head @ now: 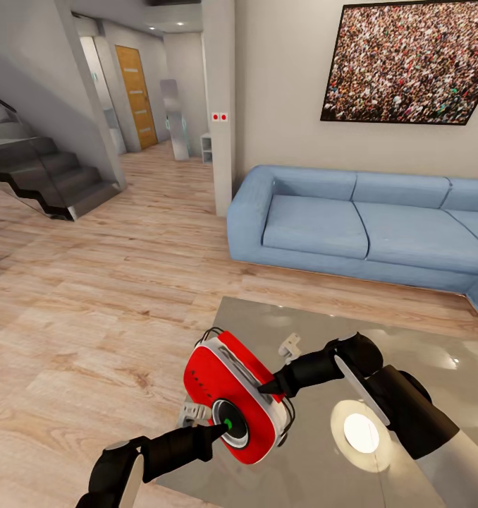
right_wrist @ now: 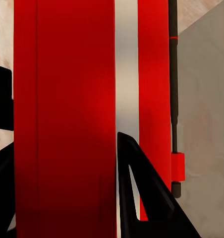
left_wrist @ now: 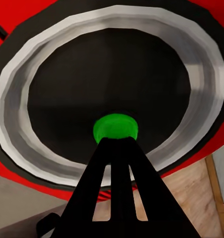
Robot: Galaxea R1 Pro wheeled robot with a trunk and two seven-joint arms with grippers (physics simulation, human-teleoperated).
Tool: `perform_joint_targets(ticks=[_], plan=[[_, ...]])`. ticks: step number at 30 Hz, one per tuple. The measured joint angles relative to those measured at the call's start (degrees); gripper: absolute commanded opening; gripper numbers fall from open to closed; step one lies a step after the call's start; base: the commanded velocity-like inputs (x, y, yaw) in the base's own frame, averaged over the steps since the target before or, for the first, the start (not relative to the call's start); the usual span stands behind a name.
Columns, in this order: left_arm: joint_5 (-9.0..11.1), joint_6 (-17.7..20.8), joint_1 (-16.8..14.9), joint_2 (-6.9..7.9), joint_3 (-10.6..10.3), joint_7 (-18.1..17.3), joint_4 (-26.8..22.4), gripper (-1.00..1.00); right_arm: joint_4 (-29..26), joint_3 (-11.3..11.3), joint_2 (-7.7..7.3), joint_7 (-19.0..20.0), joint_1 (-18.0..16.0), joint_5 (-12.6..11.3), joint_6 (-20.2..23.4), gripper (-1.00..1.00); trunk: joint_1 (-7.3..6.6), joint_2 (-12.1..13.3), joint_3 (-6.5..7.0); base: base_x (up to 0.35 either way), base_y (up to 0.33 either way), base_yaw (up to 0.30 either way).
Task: Turn on the radio receiver that's on the table in the living room.
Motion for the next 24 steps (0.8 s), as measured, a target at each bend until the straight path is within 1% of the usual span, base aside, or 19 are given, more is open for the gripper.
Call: perform_joint_targets(ticks=[2, 3, 4, 5, 6, 7, 8, 9, 10, 11, 12, 13, 15, 16, 19, 20, 21, 23, 24], plan=[[-0.17, 0.02, 0.01, -0.01, -0.02, -0.08, -0.22, -1.0, 0.47, -0.06, 0.01, -0.28, 0.0, -0.65, 0.19, -1.0, 0.0, 0.0, 0.0, 0.0, 0.0, 0.0], [0.09, 0.02, 0.0, -0.01, -0.01, -0.26, -0.37, -1.0, 1.32, -0.09, 0.09, -0.71, 0.02, -1.32, 0.67, -1.0, 0.0, 0.0, 0.0, 0.0, 0.0, 0.0], [0.12, 0.02, 0.0, -0.01, -0.01, -0.36, -0.43, -1.0, 1.94, -0.15, 0.15, -1.18, 0.02, -1.5, 0.81, -1.0, 0.0, 0.0, 0.0, 0.0, 0.0, 0.0], [0.15, 0.01, -0.01, -0.01, -0.01, -0.53, -0.5, -1.0, 3.51, -0.32, 0.28, -2.43, 0.03, -1.73, 0.96, -1.0, 0.0, 0.0, 0.0, 0.0, 0.0, 0.0], [0.16, 0.01, -0.01, 0.0, -0.01, -0.67, -0.56, -1.0, 5.68, -0.42, 0.42, -4.24, 0.01, -0.42, 0.94, -1.0, 0.0, 0.0, 0.0, 0.0, 0.0, 0.0], [0.17, 0.01, -0.01, 0.0, -0.01, -0.79, -0.6, -1.0, 9.47, -0.68, 0.64, -7.54, -0.03, 1.1, 0.95, -1.0, 0.0, 0.0, 0.0, 0.0, 0.0, 0.0], [0.17, 0.0, 0.0, 0.0, 0.0, -0.81, -0.63, -1.0, 12.63, -1.0, 0.74, -10.43, -0.03, 5.35, 0.35, -1.0, 0.0, 0.0, -0.01, 0.0, 0.0, 0.0], [0.18, 0.01, 0.0, 0.02, 0.0, -0.83, -0.65, -1.0, 15.02, -1.69, 0.84, -14.15, -0.06, 7.76, -0.1, -1.0, 0.0, 0.0, 0.0, 0.0, 0.0, 0.0], [0.18, 0.01, 0.01, 0.04, 0.0, -0.83, -0.62, -1.0, 15.73, -2.06, 0.88, -17.11, -0.08, 8.39, -0.47, -1.0, 0.0, 0.0, 0.0, 0.0, 0.0, 0.0], [0.18, 0.01, 0.0, 0.06, 0.0, -0.84, -0.61, -1.0, 16.31, -2.32, 0.91, -18.14, -0.08, 7.23, -0.41, -1.0, 0.0, 0.0, 0.0, 0.0, 0.0, 0.0], [0.15, 0.04, 0.0, 0.07, -0.01, -0.85, -0.59, -1.0, 16.66, -2.48, 0.96, -19.57, -0.06, 4.54, 0.11, -1.0, 0.0, 0.0, 0.0, 0.0, 0.0, 0.0], [0.13, 0.05, -0.01, 0.09, -0.01, -0.85, -0.58, -1.0, 16.89, -2.66, 0.95, -20.78, -0.07, 3.59, 0.21, -1.0, 0.0, 0.0, 0.0, 0.0, 0.0, 0.0], [0.11, 0.06, 0.0, 0.13, 0.0, -0.85, -0.53, -1.0, 17.15, -2.98, 0.91, -22.21, -0.08, 5.93, -0.33, -1.0, 0.0, 0.0, 0.0, 0.0, 0.0, 0.0], [0.11, 0.07, 0.0, 0.17, 0.0, -0.85, -0.5, -1.0, 17.23, -3.15, 0.9, -22.85, -0.08, 6.2, -0.41, -1.0, 0.0, 0.0, 0.0, 0.0, 0.0, 0.0], [0.1, 0.03, 0.0, 0.22, -0.01, -0.83, -0.31, -1.0, 17.31, -3.33, 0.89, -24.45, -0.07, 4.72, -0.16, -1.0, 0.0, 0.0, 0.0, 0.0, 0.0, 0.0], [0.1, 0.02, 0.0, 0.24, -0.01, -0.81, -0.24, -1.0, 17.33, -3.36, 0.89, -25.5, -0.07, 4.89, -0.19, -1.0, 0.0, 0.0, 0.0, 0.0, 0.0, 0.0], [0.1, 0.02, 0.0, 0.24, 0.0, -0.8, -0.22, -1.0, 17.35, -3.39, 0.89, -26.18, -0.08, 5.76, -0.35, -1.0, 0.0, 0.0, 0.0, 0.0, 0.0, 0.0], [0.04, 0.01, 0.0, 0.26, -0.01, -0.78, -0.11, -1.0, 17.36, -3.41, 0.89, -28.97, -0.08, 5.49, -0.34, -1.0, 0.0, 0.0, 0.0, 0.0, 0.0, 0.0], [0.04, 0.01, 0.0, 0.26, 0.0, -0.77, -0.1, -1.0, 17.36, -3.42, 0.89, -29.7, -0.08, 5.79, -0.38, -1.0, 0.0, 0.0, 0.0, 0.0, 0.0, 0.0]])
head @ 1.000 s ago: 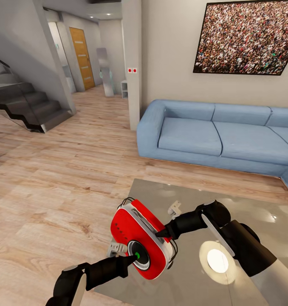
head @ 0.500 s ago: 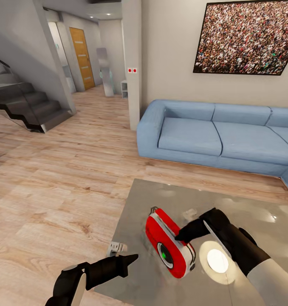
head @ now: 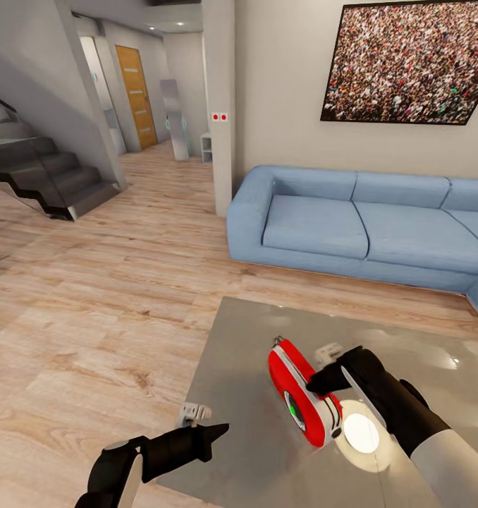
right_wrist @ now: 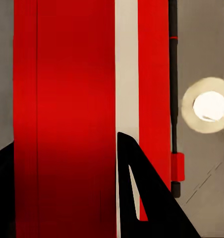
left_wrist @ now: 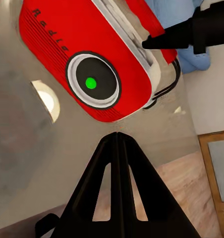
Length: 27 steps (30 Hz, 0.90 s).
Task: Turn on the radio receiver that's on the table in the living room.
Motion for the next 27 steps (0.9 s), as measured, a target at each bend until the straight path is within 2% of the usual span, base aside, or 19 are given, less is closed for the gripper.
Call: perform_joint_targets(ticks=[4, 12, 17, 22, 27], plan=[[-0.02, -0.01, 0.0, 0.0, 0.0, 0.01, 0.15, -1.0, -0.01, 0.04, 0.01, -2.85, -0.01, -0.3, -0.89, -1.0, 0.0, 0.0, 0.0, 0.0, 0.0, 0.0], [-0.11, -0.07, 0.0, 0.09, 0.0, 0.01, 0.29, -1.0, 0.41, -0.13, 0.01, -5.49, -0.01, -0.28, -6.5, -1.0, 0.0, 0.0, 0.0, 0.0, 0.0, 0.0], [-0.08, -1.14, 0.0, 0.17, 0.01, 0.01, 0.52, -1.0, 1.18, -0.05, 0.02, -8.54, -0.02, -1.11, -14.3, -1.0, 0.0, 0.0, 0.0, 0.0, 0.0, 0.0], [-0.05, -3.35, 0.0, 0.18, 0.08, 0.01, 2.21, -1.0, 5.04, -0.03, 0.07, -8.54, 0.02, -1.65, -20.39, -1.0, 0.0, 0.0, 0.0, 0.0, 0.0, 0.0], [-0.1, -3.74, 0.0, 0.18, 0.08, 0.01, 2.62, -1.0, 7.57, -0.02, 0.09, -8.34, 0.05, -1.94, -25.42, -1.0, 0.0, 0.0, 0.0, 0.0, 0.0, 0.0]])
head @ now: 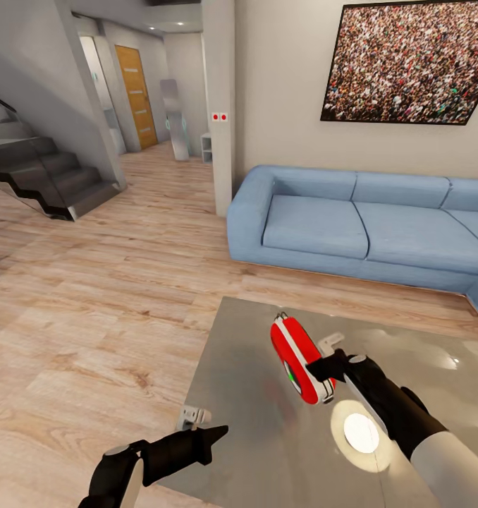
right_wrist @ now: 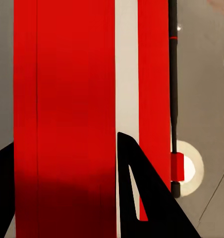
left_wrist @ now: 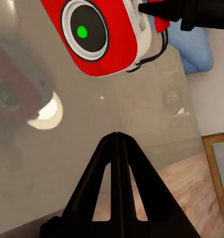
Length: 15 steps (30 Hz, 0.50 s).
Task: Turn on the radio receiver that's on the table in the living room.
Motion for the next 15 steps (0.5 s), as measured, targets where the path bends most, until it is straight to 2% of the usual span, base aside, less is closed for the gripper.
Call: perform_joint_targets(ticks=[7, 9, 15], plan=[[-0.02, -0.12, 0.0, 0.08, 0.0, 0.0, 0.07, -1.0, 3.34, 0.09, 0.1, 0.58, 0.03, -0.62, -2.59, -1.0, 0.0, 0.0, 0.0, 0.0, 0.0, 0.0], [-0.02, -0.12, 0.0, 0.09, 0.0, 0.0, 0.08, -1.0, 4.83, 0.12, 0.52, 0.73, 0.03, -1.51, -3.71, -1.0, 0.0, 0.0, 0.0, 0.0, 0.0, 0.0], [-0.02, -0.13, 0.0, 0.09, 0.0, 0.0, 0.08, -1.0, 9.48, 0.22, 2.32, 0.91, -0.02, -1.92, -5.55, -1.0, 0.0, 0.0, 0.0, 0.0, 0.0, 0.0]])
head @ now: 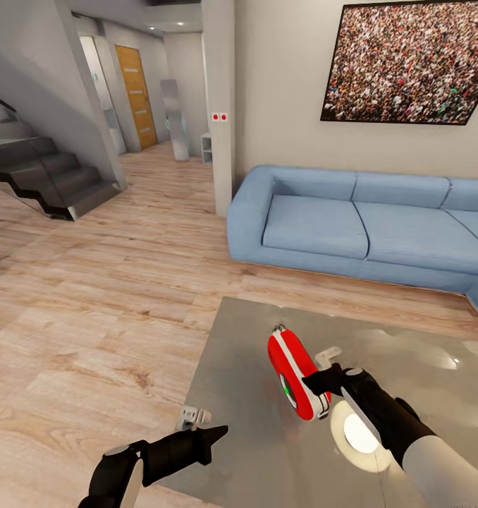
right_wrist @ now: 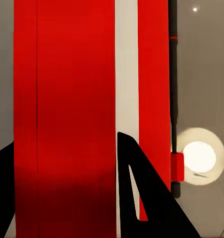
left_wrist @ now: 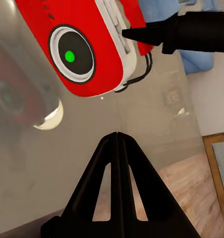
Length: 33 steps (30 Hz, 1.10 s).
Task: Turn on the radio receiver that's on the table in the living room.
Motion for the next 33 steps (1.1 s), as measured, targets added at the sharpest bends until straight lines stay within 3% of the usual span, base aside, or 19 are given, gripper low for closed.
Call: perform_joint_targets(ticks=[12, 21, 33], plan=[[0.0, 0.0, 0.0, 0.0, 0.0, 0.0, 0.0, -1.0, 3.48, 0.03, 0.56, 0.36, 0.02, -0.08, -0.49, -1.0, 0.0, 0.0, 0.0, 0.0, 0.0, 0.0], [0.0, -0.08, 0.0, 0.07, 0.07, 0.0, 0.0, -1.0, 4.12, -0.08, 0.5, 5.65, 0.02, -0.13, -0.43, -1.0, 0.0, 0.0, 0.0, 0.0, 0.0, 0.0], [0.0, -0.09, 0.0, 0.09, 0.09, 0.0, 0.07, -1.0, 7.69, -0.1, 1.32, 5.74, -0.02, 0.1, -2.06, -1.0, 0.0, 0.0, 0.0, 0.0, 0.0, 0.0]])
